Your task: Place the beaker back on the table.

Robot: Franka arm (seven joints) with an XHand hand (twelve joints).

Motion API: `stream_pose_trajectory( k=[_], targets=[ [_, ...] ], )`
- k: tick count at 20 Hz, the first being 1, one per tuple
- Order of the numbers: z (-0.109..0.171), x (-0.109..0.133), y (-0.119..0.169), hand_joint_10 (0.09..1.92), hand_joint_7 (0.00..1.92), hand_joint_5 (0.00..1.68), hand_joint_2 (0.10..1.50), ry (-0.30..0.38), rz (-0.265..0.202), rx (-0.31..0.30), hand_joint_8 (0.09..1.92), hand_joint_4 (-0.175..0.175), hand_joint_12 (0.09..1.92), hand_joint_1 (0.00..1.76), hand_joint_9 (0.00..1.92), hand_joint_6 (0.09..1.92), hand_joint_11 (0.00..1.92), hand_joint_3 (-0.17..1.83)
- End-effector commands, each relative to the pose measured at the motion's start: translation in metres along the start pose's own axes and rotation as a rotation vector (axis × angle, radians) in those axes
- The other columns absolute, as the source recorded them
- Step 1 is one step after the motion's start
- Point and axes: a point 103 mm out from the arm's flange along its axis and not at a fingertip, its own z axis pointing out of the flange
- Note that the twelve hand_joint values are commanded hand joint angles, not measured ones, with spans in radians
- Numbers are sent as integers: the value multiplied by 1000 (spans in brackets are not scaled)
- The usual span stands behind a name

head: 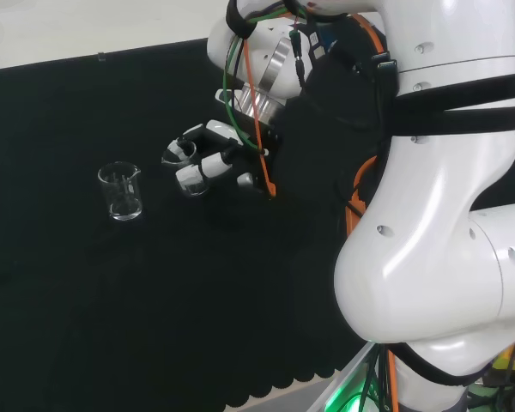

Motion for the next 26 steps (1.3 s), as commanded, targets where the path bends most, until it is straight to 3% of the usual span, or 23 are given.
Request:
stream_pose_trajectory(
  k=[1,5,8,12,19,26],
  targets=[
    [1,0,-1,632,886,744,1014,-1,4,-3,708,-20,1326,1155,828,1013,251,-175],
    [3,1,-1,634,846,705,1004,4,5,9,684,-27,1332,1146,801,1004,229,-175],
    [3,2,-1,651,760,577,987,1,6,15,668,-43,1349,1135,721,966,166,-175],
    [-1,1,-2,695,607,383,948,-6,13,10,673,-59,1379,1114,578,704,30,-175],
    [-3,3,-4,705,490,348,922,-13,22,22,662,-65,1283,1077,458,451,0,-175],
    [-4,4,-7,699,434,353,916,-12,29,38,645,-66,1223,1057,414,335,0,-175]
  ],
)
